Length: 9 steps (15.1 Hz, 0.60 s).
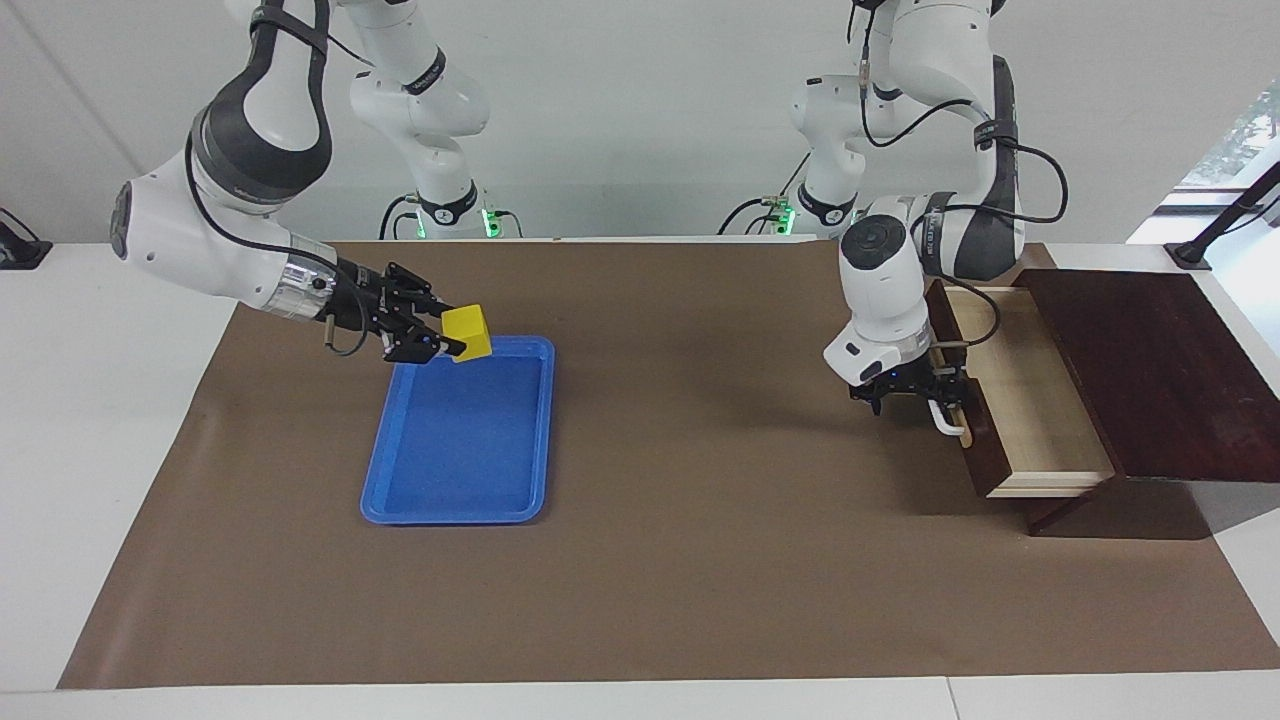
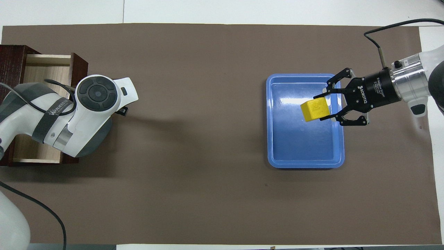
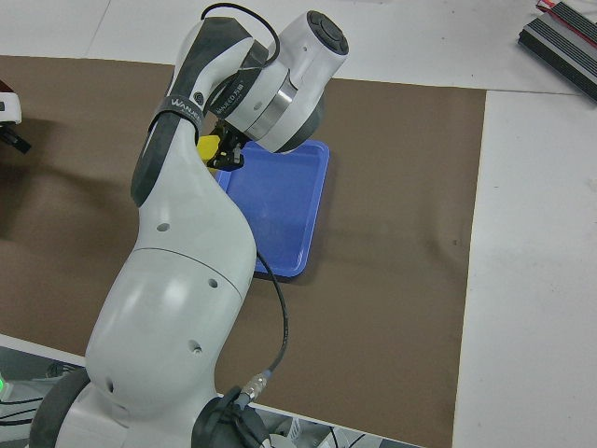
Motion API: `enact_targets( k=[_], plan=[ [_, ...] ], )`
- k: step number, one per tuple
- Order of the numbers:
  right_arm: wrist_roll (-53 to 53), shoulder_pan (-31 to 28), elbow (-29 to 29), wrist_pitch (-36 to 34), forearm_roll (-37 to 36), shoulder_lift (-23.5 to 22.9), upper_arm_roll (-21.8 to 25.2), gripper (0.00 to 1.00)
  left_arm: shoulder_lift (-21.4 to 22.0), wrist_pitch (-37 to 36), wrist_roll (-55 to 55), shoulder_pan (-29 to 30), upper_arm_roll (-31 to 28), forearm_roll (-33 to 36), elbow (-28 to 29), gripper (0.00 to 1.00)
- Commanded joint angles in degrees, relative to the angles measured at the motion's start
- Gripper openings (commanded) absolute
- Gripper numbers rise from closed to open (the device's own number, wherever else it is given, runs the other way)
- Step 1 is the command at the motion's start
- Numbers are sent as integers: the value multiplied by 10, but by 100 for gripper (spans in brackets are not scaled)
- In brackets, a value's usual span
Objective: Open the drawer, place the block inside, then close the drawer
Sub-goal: 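Lift the block with the right gripper while the left gripper moves toward it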
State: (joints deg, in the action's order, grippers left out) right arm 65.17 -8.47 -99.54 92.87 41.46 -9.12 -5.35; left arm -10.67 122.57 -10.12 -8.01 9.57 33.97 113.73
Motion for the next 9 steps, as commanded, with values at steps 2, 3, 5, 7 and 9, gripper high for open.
enact_targets(
  k=[2,3,5,7,9],
  plan=[
    [16,2,6,-4,4,2,0,0,14,-23,6,-19,-3,-14,-3,100],
    [16,2,6,-4,4,2,0,0,14,-30,7,-19,-3,-14,-11,100],
    [15,2,6,-3,3,2,0,0,13,-61,22,-19,-3,-36,-41,100],
    [15,2,6,-2,-1,2,0,0,4,-129,39,-20,-3,-94,-115,100],
    [15,9,7,-2,-2,2,0,0,-7,-193,30,-29,-4,-163,-192,100]
  ],
)
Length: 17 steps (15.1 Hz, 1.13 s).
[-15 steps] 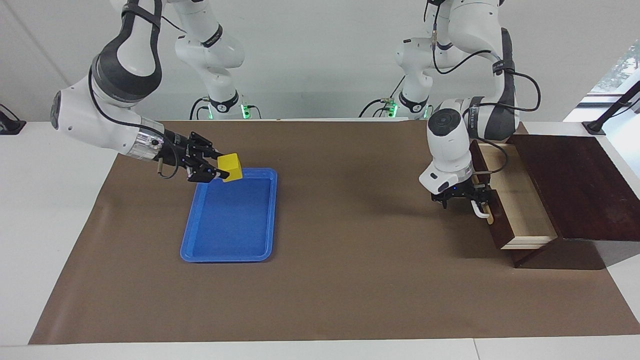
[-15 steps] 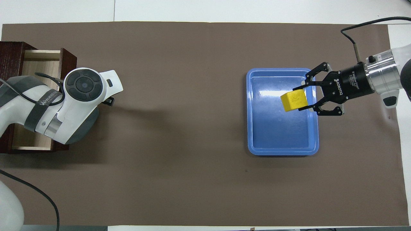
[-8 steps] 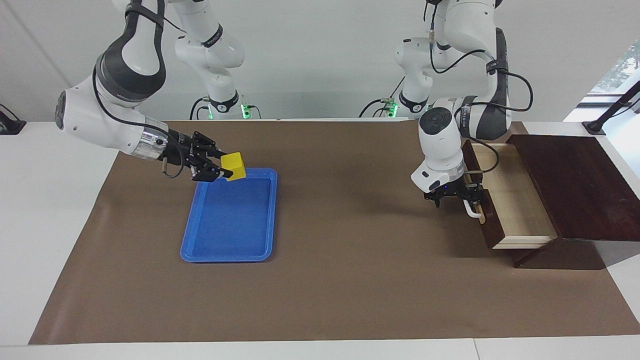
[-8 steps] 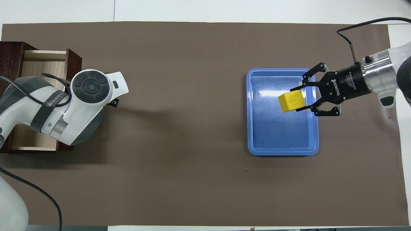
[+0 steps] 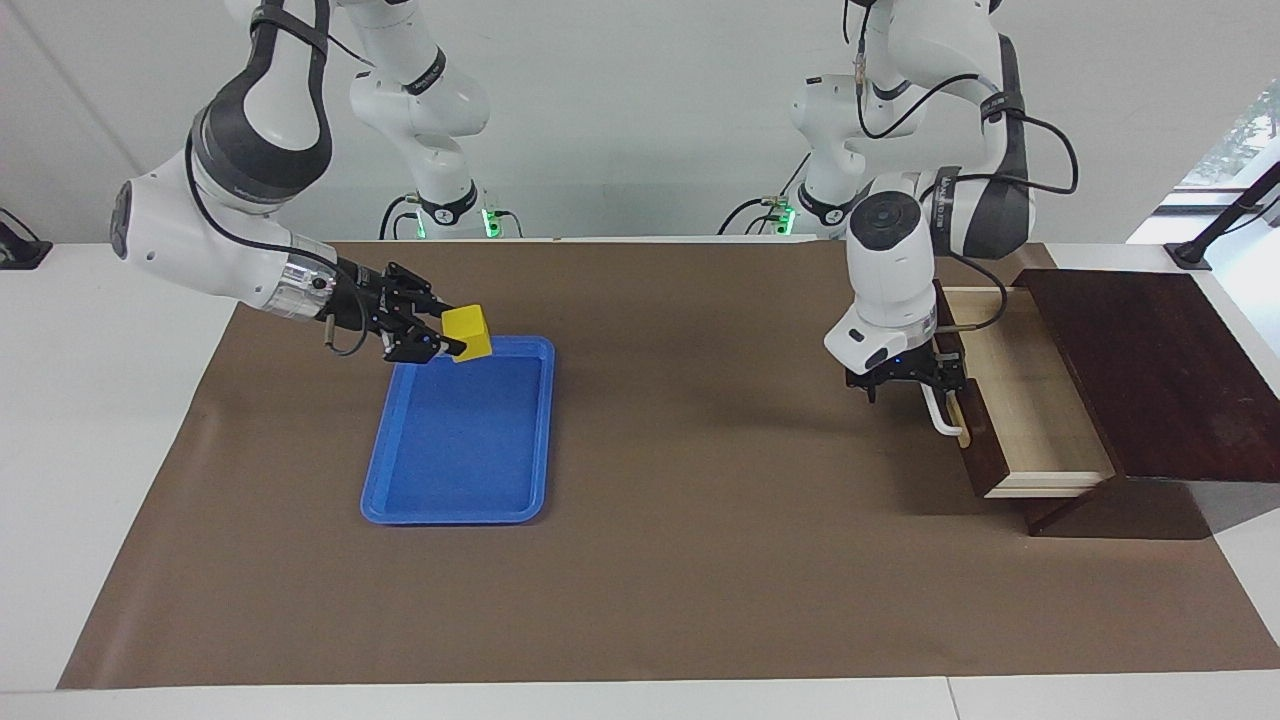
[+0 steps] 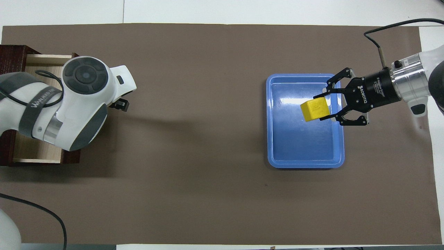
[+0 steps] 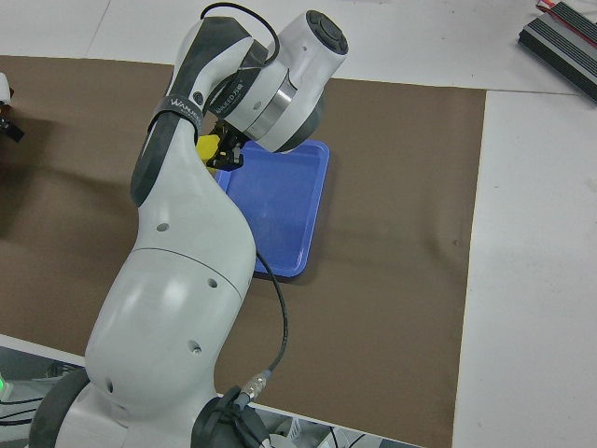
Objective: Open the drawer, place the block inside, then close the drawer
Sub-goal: 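Lift the block with the right gripper while the left gripper moves toward it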
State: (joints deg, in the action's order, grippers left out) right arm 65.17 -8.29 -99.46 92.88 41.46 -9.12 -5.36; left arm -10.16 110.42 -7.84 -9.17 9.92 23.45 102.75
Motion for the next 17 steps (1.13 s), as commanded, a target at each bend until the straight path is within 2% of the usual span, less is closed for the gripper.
enact_targets(
  k=[1,3,5,8,10,12,15,17],
  plan=[
    [16,8,6,-1,-2,2,0,0,-15,-99,-2,-27,-9,-83,-111,100],
    [15,8,6,-1,-2,2,0,0,-34,-154,-74,-50,-8,-94,-161,100],
    [15,8,6,0,-2,2,0,0,-47,-161,-165,-77,-9,-124,-194,100],
    [35,11,6,4,-3,2,-1,0,-72,-161,-392,-110,-8,-173,-245,100],
    [85,55,9,30,0,1,-1,0,-79,-159,-598,-138,-9,-200,-260,100],
    [152,107,14,82,3,-3,-1,0,-86,-158,-756,-153,-8,-211,-278,100],
    [210,175,15,149,9,-5,-1,0,-90,-161,-966,-170,-11,-213,-287,100],
    [232,208,18,181,11,-5,-1,0,-89,-166,-1041,-169,-12,-214,-286,100]
  ],
)
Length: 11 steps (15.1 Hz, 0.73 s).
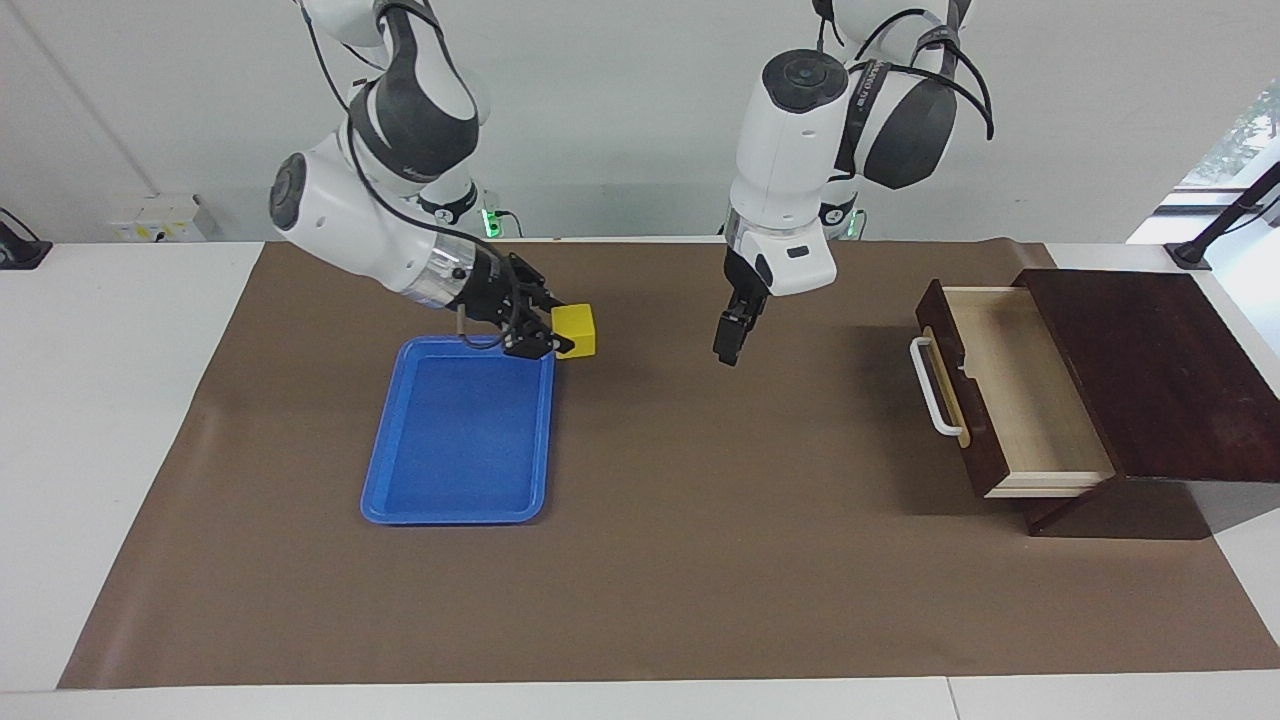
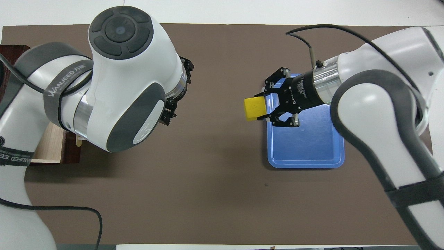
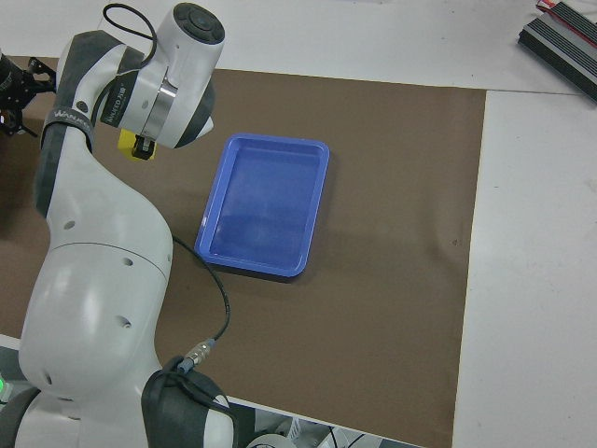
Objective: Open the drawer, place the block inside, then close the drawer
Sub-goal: 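Lift the block with the right gripper while the left gripper moves toward it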
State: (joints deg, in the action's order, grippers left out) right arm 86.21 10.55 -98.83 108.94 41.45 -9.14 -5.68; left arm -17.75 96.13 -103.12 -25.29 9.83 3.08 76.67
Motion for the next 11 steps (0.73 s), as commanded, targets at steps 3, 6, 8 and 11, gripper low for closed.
enact_targets(
  k=[3,6,8,11],
  plan=[
    [69,57,17,74,12,-7,1,0,-12,-35,-164,-2,-14,-18,-24,100],
    [94,78,23,107,15,-12,1,0,-10,-48,-189,-2,-15,-18,-20,100],
    [97,97,29,129,26,-18,1,0,-8,-53,-195,-4,-15,-15,-18,100],
    [106,104,34,136,27,-18,1,0,-5,-47,-198,-9,-15,-13,-7,100]
  ],
)
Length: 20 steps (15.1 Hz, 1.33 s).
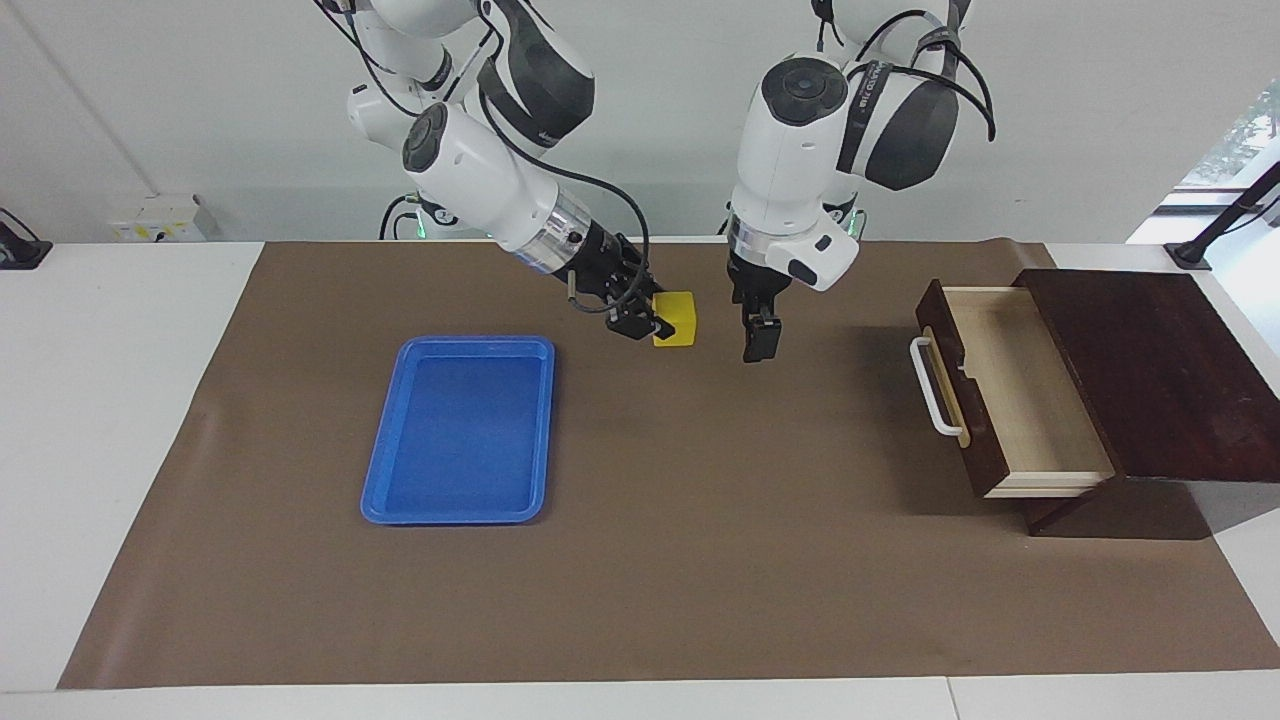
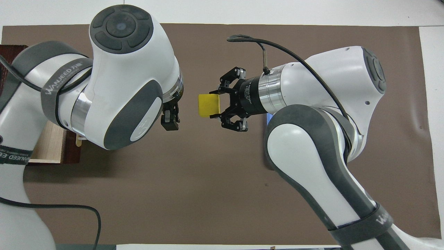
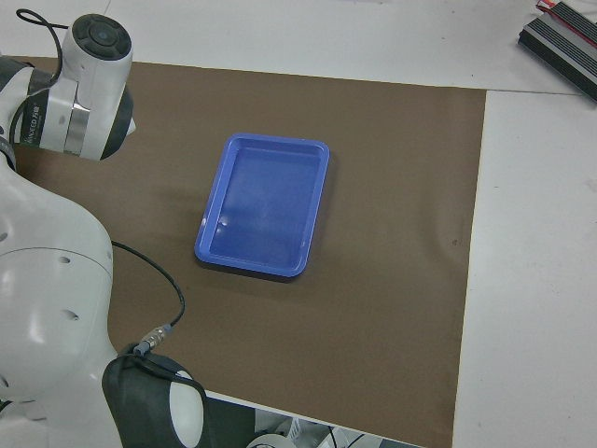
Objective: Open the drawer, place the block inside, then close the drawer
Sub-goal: 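Close the left gripper on the block held by the right gripper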
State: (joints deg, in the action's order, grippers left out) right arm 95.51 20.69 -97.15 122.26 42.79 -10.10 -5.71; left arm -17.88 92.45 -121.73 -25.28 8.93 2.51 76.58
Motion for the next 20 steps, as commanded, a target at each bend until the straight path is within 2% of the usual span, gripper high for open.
enact_targets(
  k=[1,7,20],
  plan=[
    [14,1,17,2,19,-11,1,0,-3,-7,-11,-10,-6,-8,-2,100],
    [15,0,16,-8,55,-14,1,0,-4,1,-11,-12,-4,-8,-3,100],
    [21,2,13,-9,54,-12,1,0,-4,0,-11,-12,-3,-7,-4,100]
  ],
)
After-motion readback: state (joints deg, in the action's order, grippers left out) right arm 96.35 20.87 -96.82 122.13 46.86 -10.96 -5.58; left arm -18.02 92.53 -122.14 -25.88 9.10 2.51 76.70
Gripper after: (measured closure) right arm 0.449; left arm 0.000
